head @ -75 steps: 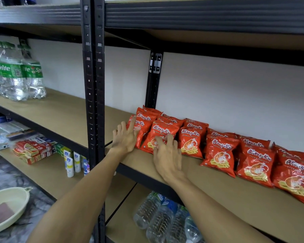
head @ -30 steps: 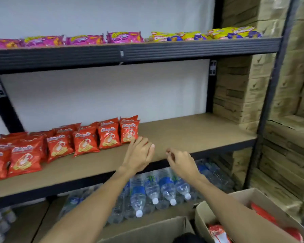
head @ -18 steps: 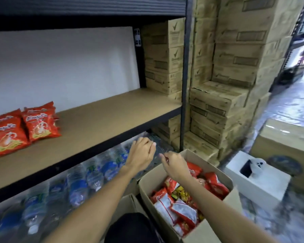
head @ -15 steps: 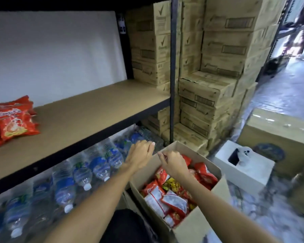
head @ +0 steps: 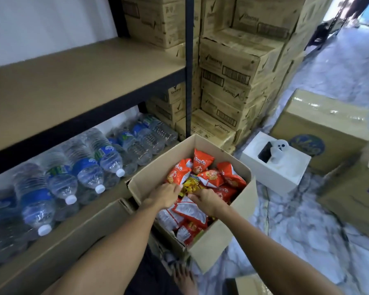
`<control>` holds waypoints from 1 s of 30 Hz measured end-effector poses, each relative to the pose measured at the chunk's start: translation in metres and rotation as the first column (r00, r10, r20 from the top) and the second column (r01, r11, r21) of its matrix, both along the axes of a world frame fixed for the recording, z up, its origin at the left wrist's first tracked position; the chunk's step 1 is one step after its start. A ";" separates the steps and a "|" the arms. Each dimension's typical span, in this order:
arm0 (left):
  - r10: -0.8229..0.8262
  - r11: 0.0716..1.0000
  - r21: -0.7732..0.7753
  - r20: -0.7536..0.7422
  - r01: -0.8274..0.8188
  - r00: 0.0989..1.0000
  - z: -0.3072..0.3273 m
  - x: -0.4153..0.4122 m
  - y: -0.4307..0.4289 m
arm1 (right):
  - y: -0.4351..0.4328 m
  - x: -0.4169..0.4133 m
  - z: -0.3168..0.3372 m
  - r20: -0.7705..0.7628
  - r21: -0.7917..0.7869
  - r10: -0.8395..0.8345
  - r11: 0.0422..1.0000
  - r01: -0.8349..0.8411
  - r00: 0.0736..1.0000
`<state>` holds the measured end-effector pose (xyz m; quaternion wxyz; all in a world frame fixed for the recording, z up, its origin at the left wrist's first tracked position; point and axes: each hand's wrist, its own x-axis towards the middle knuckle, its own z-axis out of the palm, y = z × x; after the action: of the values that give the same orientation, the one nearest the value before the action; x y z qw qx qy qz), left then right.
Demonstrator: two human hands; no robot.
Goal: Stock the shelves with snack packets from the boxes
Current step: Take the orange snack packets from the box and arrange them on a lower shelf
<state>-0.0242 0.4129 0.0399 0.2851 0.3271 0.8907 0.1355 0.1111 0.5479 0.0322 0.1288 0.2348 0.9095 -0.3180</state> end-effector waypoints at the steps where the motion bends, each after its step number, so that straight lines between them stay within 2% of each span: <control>1: 0.030 1.000 0.007 0.029 -0.030 0.999 -0.004 -0.003 -0.002 | -0.003 -0.002 -0.006 0.058 -0.013 0.025 1.000 -0.024 0.998; 4: 0.089 0.996 -0.019 0.058 -0.088 0.994 -0.010 -0.012 -0.008 | -0.009 -0.009 -0.012 0.176 -0.003 0.075 0.997 -0.076 0.981; 9: 0.096 0.995 -0.027 0.046 -0.095 0.994 -0.019 -0.014 -0.002 | -0.013 -0.015 -0.027 0.298 0.024 0.151 0.986 -0.165 0.942; 13: 0.104 0.994 -0.040 0.047 -0.102 0.994 -0.021 -0.012 0.002 | -0.015 -0.017 -0.035 0.348 0.035 0.118 0.990 -0.139 0.930; 17: 0.113 0.991 -0.080 0.070 -0.107 0.991 -0.023 -0.015 -0.002 | -0.013 -0.018 -0.036 0.277 0.003 0.029 1.000 -0.031 0.960; 21: 0.150 0.981 -0.134 0.078 -0.139 0.986 -0.031 -0.021 -0.011 | -0.006 -0.016 -0.036 0.140 -0.141 -0.183 0.969 0.203 0.973; 26: 0.200 0.961 -0.215 0.116 -0.172 0.973 -0.042 -0.027 -0.013 | -0.003 -0.016 -0.025 0.084 -0.249 -0.372 0.891 0.381 0.924; 30: 0.156 0.951 -0.287 0.114 -0.117 0.981 -0.036 -0.022 -0.010 | 0.000 -0.015 -0.027 0.090 -0.291 -0.455 0.839 0.461 0.886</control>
<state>-0.0460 0.4025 0.0036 0.3778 0.2112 0.9001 0.0499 0.0965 0.5479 0.0047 0.0917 0.4254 0.7658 -0.4735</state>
